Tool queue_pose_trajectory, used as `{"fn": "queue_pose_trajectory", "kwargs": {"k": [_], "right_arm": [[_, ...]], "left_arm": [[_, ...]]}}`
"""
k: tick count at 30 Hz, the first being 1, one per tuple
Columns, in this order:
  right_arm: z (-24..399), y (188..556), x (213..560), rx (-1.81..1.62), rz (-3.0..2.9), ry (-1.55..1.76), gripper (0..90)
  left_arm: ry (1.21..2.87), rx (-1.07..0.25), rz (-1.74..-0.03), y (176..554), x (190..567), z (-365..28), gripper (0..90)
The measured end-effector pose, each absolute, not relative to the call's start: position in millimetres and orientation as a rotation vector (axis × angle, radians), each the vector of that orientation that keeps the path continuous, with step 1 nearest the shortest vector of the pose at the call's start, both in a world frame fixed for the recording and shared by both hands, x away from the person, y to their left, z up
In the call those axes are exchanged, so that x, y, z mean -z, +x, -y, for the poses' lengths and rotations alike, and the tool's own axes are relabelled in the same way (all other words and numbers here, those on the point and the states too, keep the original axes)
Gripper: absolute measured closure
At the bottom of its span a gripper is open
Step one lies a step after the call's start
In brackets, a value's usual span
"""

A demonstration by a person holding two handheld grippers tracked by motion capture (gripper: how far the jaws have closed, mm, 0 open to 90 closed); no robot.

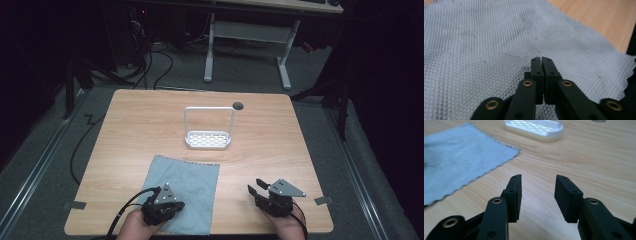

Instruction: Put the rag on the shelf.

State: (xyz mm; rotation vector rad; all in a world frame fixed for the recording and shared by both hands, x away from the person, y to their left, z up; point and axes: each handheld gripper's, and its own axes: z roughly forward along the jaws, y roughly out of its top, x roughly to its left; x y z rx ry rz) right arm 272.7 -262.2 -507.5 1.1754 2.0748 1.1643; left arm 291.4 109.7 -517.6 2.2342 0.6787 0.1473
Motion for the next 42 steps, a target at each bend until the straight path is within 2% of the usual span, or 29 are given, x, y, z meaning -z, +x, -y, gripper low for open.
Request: {"fn": "queue_pose_trajectory", "kwargs": {"k": [3,4,5,8,10,18,25,36,42], "right_arm": [[249,274,506,-1.213,-2.113,1.135,66.1],[242,275,505,-1.232,-2.131,1.125,68.0],[232,277,505,-1.25,-2.162,1.102,73.4],[207,281,506,-1.258,-2.235,1.021,83.8],[186,285,509,-1.249,-2.326,0.96,90.0],[137,294,529,-1.092,-2.535,0.799,90.0],[150,297,529,-1.074,-2.536,0.839,90.0],[206,280,528,-1.021,-2.425,1.023,90.0],[231,272,527,-1.0,-2.368,1.116,90.0]], "left_arm": [[2.194,-0.236,-0.738,294,514,-130,84.6],[2.047,-0.215,-0.88,291,517,-133,84.0],[2.029,-0.213,-0.92,292,517,-143,83.5],[2.127,-0.313,-0.915,300,516,-175,82.6],[2.121,-0.32,-0.96,299,519,-186,82.7],[2.149,-0.344,-1.004,292,528,-193,83.0],[2.161,-0.315,-0.957,292,528,-180,83.0],[2.216,-0.159,-0.748,287,527,-128,83.5],[2.235,-0.126,-0.665,282,528,-108,83.5]]}}
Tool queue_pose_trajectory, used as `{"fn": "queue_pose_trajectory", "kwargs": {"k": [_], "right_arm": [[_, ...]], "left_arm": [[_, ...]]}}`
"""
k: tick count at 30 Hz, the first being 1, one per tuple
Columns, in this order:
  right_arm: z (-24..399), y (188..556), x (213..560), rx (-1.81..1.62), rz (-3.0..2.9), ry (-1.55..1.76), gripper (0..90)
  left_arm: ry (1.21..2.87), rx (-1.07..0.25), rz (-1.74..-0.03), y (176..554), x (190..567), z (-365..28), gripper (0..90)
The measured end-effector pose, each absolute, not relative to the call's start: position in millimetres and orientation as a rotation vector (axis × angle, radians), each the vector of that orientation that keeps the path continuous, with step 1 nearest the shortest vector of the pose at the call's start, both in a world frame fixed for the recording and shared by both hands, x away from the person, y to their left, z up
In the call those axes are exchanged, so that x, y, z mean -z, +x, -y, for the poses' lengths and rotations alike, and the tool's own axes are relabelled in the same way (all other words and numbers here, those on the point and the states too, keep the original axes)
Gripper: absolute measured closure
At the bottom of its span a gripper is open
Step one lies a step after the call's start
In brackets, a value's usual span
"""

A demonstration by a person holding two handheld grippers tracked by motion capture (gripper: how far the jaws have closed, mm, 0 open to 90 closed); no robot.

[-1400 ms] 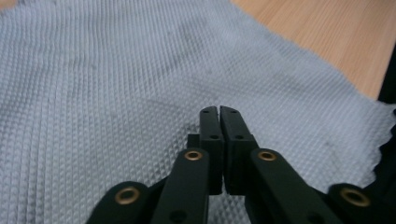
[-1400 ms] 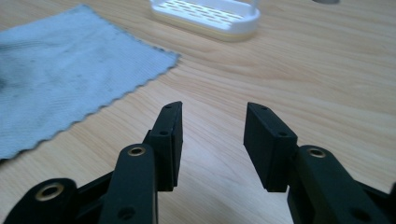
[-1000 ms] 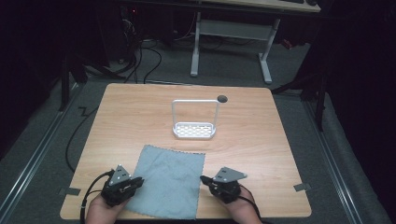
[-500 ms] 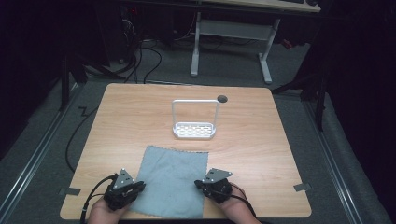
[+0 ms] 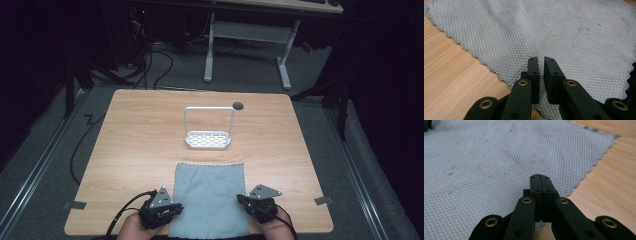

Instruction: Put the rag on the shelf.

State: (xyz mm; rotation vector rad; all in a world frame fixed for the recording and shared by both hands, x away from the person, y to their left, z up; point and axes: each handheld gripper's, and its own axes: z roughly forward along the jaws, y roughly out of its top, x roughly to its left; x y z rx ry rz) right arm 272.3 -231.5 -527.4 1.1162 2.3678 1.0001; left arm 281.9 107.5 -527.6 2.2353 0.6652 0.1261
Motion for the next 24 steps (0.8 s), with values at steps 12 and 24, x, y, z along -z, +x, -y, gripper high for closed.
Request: {"fn": "queue_pose_trajectory", "kwargs": {"k": [12,24], "right_arm": [[234,272,520,-1.053,-2.323,1.092,87.1],[246,276,518,-1.104,-2.26,1.125,78.3]], "left_arm": [[2.09,-0.198,-0.882,330,520,-128,67.1],[2.073,-0.356,-1.055,391,531,-98,61.1]]}}
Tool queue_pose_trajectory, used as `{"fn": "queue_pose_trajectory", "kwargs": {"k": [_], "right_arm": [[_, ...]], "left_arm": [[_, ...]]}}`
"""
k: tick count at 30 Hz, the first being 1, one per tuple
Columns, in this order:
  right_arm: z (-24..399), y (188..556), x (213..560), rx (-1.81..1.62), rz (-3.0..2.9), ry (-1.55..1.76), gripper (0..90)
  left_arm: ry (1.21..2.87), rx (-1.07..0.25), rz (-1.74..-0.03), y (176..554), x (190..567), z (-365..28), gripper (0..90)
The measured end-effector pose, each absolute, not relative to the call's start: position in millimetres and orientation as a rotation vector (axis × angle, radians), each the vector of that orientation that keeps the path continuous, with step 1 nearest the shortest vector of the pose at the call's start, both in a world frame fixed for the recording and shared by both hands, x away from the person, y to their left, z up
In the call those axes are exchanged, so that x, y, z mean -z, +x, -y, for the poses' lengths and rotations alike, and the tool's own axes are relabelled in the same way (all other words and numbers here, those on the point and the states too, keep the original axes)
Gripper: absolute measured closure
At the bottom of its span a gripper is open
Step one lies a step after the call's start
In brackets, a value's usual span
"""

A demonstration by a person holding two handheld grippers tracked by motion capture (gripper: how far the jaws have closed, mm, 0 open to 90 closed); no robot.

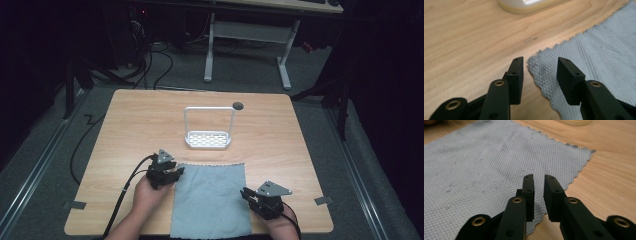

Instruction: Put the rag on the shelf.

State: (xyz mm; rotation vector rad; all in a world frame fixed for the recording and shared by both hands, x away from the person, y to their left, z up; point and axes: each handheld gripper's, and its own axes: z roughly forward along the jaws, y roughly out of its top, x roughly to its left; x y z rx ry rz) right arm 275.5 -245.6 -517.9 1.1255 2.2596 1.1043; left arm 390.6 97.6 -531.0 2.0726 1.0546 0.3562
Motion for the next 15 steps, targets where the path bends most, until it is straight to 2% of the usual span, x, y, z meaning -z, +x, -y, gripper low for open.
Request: {"fn": "queue_pose_trajectory", "kwargs": {"k": [5,9,15], "right_arm": [[244,278,520,-1.114,-2.245,1.136,70.6],[242,289,517,-1.127,-2.189,1.188,67.4],[240,326,514,-1.075,-2.135,1.295,61.7]], "left_arm": [[2.079,-0.389,-1.024,386,533,-95,72.2],[2.042,-0.338,-1.034,387,535,-98,87.0],[2.019,-0.274,-1.047,390,536,-102,89.4]]}}
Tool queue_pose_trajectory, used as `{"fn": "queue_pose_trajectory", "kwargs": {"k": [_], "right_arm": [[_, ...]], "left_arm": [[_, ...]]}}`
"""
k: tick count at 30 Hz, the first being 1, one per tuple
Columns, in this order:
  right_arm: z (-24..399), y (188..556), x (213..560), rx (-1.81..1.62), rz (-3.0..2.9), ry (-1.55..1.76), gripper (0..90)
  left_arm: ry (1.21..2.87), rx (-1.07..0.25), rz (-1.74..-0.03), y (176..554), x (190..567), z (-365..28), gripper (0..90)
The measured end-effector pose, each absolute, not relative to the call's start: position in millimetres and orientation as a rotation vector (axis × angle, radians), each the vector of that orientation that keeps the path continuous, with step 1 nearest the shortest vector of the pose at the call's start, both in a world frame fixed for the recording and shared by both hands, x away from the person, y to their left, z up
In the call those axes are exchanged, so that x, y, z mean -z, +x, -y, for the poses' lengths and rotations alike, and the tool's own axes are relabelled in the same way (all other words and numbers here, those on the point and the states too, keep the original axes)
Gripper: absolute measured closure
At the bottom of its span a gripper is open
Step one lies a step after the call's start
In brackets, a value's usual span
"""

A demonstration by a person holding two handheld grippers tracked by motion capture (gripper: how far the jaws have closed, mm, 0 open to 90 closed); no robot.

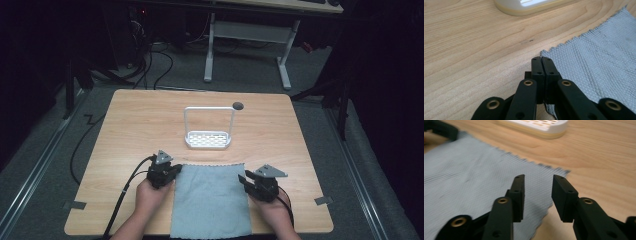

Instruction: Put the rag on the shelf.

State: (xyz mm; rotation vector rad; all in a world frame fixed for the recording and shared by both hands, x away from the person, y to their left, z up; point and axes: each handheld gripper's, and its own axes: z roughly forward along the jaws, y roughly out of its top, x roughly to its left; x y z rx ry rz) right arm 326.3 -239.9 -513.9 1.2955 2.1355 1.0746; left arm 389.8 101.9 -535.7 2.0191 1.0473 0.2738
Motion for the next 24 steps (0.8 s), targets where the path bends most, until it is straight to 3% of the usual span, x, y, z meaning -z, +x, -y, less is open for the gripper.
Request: {"fn": "queue_pose_trajectory", "kwargs": {"k": [6,9,12,20,24], "right_arm": [[233,366,525,-0.974,-2.14,1.388,51.6],[231,373,529,-0.927,-2.142,1.388,53.1],[231,374,529,-0.915,-2.141,1.374,59.4],[228,366,530,-0.953,-2.17,1.335,87.6],[231,364,529,-1.007,-2.168,1.319,88.8]], "left_arm": [[2.017,-0.262,-1.045,390,536,-103,89.4],[2.015,-0.257,-1.046,391,536,-104,89.4],[2.012,-0.252,-1.049,391,536,-104,89.4],[2.013,-0.251,-1.05,391,536,-104,89.5],[1.995,-0.258,-1.044,388,535,-106,89.7]]}}
